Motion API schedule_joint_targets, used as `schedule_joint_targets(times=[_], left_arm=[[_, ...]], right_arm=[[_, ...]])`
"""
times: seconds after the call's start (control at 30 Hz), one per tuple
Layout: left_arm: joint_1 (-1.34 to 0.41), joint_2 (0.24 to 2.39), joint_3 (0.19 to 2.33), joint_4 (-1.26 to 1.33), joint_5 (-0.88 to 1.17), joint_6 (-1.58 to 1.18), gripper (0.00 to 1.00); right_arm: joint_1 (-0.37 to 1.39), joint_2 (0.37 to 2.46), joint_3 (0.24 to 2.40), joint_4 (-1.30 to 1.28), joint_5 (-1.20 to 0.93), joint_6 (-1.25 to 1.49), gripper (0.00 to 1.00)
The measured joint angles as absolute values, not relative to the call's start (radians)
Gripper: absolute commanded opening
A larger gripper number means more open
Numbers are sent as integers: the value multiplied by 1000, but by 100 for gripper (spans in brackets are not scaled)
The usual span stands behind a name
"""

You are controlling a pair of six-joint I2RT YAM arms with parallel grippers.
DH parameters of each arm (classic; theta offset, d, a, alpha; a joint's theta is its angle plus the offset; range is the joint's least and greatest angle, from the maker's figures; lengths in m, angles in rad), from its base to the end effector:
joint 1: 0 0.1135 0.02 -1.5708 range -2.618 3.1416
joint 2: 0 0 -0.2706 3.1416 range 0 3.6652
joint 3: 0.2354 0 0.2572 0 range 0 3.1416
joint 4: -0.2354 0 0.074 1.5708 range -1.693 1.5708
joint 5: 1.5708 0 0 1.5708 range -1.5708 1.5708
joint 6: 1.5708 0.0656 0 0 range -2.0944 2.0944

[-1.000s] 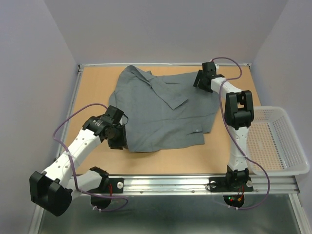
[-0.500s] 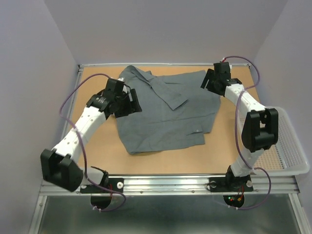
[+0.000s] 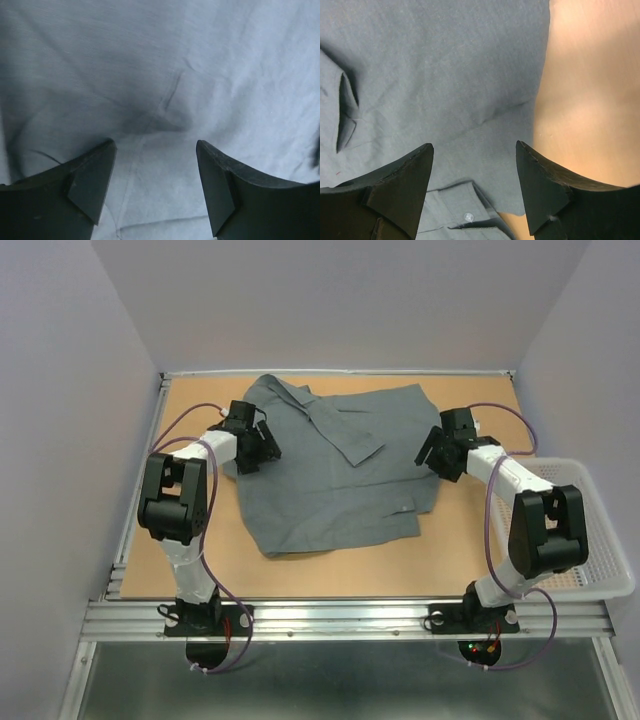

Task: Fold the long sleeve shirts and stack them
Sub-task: Flatten the shirt out

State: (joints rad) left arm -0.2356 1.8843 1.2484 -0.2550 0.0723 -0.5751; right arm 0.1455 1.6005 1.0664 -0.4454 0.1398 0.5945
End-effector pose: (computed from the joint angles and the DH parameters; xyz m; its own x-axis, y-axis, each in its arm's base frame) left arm 0.4150 -0.1045 0.1622 -0.7852 -0.3694 -0.4970 -0.1788 0.9037 -0.3891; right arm 0.3489 0.0419 0.1929 -0.7179 0.4554 -0.5266 0.4048 0.8884 0.2164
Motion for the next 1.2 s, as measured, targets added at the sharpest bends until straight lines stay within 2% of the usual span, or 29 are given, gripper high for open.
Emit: schedule_joint_targets(times=[0.3, 0.57, 0.6, 0.63, 0.7, 0.73, 0.83, 1.0, 1.07, 1.1, 1.13, 1.17, 1.2], left_arm=[[-44, 1785, 1080, -147, 77, -583, 80], [-17, 1739, 1011, -90, 71, -558, 80], [-17, 1734, 1004, -88, 70, -555, 80], [-17, 1728, 997, -88, 68, -550, 80], [-17, 1716, 986, -91, 62, -543, 80], [-17, 1711, 979, -92, 59, -538, 80], [-17, 1695, 966, -102, 40, -530, 80], [-17, 1672, 946, -121, 5, -520, 80], [-17, 1665, 942, -132, -15, -512, 80], [-17, 1662, 940, -139, -28, -508, 80], [-17, 1659, 937, -144, -38, -505, 80], [-17, 1656, 935, -148, -45, -502, 80], [-17, 1653, 932, -150, -52, -501, 80]], right_arm=[[151, 1573, 992, -441, 108, 665, 70], [196, 1625, 954, -373, 27, 702, 62], [215, 1641, 949, -355, 14, 715, 58], [236, 1655, 942, -329, 3, 725, 44], [268, 1657, 935, -302, -1, 740, 24], [283, 1661, 933, -294, 5, 738, 9], [317, 1663, 945, -327, 68, 704, 0], [397, 1711, 1170, -514, 285, 594, 1], [458, 1744, 1289, -562, 389, 554, 9], [482, 1761, 1333, -582, 422, 544, 20], [516, 1787, 1388, -614, 464, 529, 27], [548, 1814, 1425, -632, 495, 523, 31], [574, 1842, 1456, -662, 524, 515, 39]])
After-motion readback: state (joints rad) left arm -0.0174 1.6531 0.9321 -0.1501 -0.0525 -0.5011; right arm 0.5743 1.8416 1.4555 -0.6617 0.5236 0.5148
